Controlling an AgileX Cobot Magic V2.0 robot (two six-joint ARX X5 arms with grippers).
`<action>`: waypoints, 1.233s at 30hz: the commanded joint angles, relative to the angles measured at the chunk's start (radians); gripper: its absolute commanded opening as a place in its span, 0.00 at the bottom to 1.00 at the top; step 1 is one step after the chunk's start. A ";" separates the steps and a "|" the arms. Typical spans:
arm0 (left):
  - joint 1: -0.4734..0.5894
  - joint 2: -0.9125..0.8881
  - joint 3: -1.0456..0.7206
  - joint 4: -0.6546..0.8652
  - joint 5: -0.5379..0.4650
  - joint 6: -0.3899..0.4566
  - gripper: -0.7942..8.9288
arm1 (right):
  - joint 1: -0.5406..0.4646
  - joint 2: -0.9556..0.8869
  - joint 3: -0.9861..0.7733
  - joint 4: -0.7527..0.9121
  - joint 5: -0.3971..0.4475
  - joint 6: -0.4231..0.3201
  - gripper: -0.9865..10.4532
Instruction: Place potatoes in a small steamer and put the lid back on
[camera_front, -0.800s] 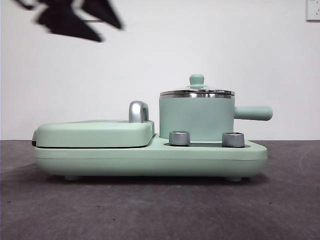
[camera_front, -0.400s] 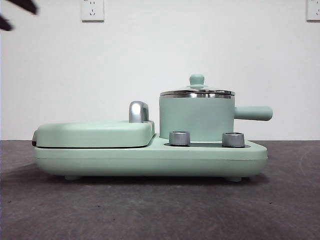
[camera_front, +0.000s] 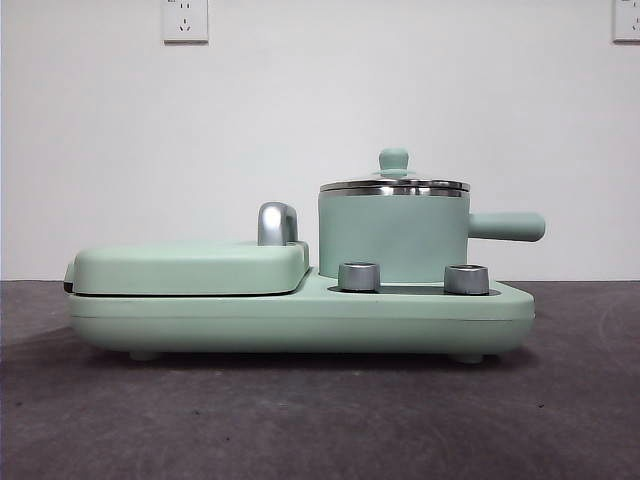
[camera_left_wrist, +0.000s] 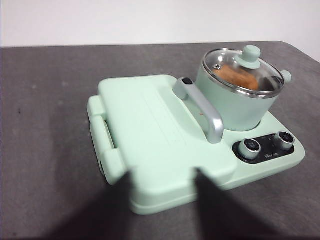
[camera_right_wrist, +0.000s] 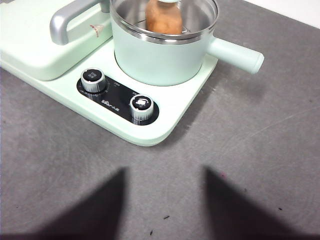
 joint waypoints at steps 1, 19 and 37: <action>0.000 -0.003 0.006 0.004 0.002 -0.003 0.09 | 0.005 0.002 0.010 0.010 -0.002 -0.004 0.10; 0.005 -0.014 -0.002 -0.004 -0.006 0.040 0.09 | 0.005 -0.004 0.010 0.000 0.006 -0.004 0.10; 0.210 -0.438 -0.649 0.403 -0.231 -0.013 0.09 | 0.005 -0.003 0.010 0.004 0.006 -0.004 0.10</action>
